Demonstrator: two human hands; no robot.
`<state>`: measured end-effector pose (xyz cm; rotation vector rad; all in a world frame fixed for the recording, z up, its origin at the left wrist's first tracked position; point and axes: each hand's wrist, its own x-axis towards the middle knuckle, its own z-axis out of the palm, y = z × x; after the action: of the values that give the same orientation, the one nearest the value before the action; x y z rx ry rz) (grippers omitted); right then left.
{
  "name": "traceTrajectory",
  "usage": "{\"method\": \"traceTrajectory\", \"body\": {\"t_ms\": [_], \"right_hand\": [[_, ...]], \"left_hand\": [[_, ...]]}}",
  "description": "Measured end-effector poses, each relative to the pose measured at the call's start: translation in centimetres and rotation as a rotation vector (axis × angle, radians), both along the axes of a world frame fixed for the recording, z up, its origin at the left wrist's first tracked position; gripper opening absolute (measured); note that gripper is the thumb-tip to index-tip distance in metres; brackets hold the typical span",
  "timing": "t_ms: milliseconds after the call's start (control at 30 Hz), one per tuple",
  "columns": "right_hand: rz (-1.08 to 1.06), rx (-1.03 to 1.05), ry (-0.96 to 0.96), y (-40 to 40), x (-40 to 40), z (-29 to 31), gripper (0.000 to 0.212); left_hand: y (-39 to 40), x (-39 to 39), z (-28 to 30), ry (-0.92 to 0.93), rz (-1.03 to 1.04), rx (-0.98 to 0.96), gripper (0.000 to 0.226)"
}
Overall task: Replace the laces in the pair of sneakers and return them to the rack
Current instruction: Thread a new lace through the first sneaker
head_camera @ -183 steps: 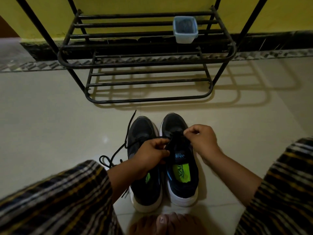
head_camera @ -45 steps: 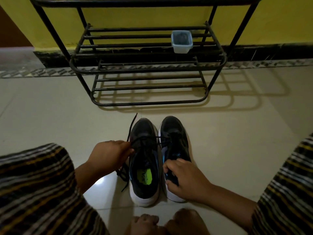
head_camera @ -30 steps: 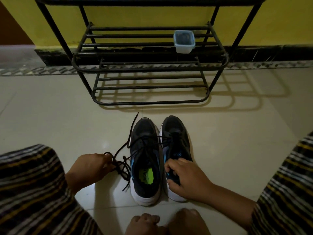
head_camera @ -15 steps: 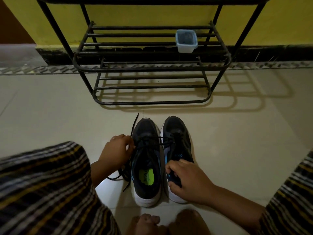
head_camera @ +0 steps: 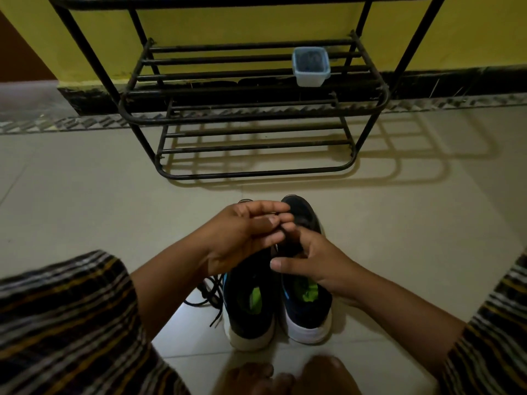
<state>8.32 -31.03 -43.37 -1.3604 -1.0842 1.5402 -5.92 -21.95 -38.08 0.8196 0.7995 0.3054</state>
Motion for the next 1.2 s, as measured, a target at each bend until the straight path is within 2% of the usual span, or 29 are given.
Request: {"method": "traceTrajectory", "body": {"t_ms": [67, 133, 200, 367, 500, 733, 933, 1067, 1200], "right_hand": [[0.010, -0.043, 0.167, -0.5, -0.4, 0.4, 0.029], [-0.007, -0.052, 0.221, -1.1, -0.3, 0.7, 0.010], [-0.066, -0.050, 0.211, -1.4, 0.4, 0.9, 0.016], [-0.218, -0.078, -0.090, -1.7, 4.1, 0.5, 0.024], [-0.262, -0.123, -0.287, -2.0, 6.3, 0.3, 0.021], [-0.351, -0.169, -0.368, -2.0, 7.6, -0.3, 0.018], [-0.494, -0.174, -0.409, -2.1, 7.9, -0.8, 0.007], [-0.506, -0.142, -0.429, -2.0, 8.2, -1.4, 0.012], [-0.437, -0.047, -0.629, -1.6, 7.4, -1.6, 0.013]], "left_hand": [[-0.2, 0.5, 0.1, -0.042, 0.013, 0.022, 0.025], [0.0, 0.7, 0.0, -0.033, 0.037, 0.069, 0.023], [0.4, 0.3, -0.6, 0.072, 0.053, 0.208, 0.020], [2.4, -1.7, -3.2, 0.582, 0.003, 0.858, 0.011], [3.6, -3.0, -4.5, 0.825, -0.117, 1.134, 0.011], [3.9, -4.3, -6.0, 0.943, -0.221, 1.192, 0.012], [4.2, -4.7, -7.0, 0.953, -0.253, 1.173, 0.011], [4.3, -4.6, -7.8, 0.951, -0.262, 1.147, 0.010], [3.4, -3.3, -7.4, 0.937, -0.172, 1.254, 0.045]]}}
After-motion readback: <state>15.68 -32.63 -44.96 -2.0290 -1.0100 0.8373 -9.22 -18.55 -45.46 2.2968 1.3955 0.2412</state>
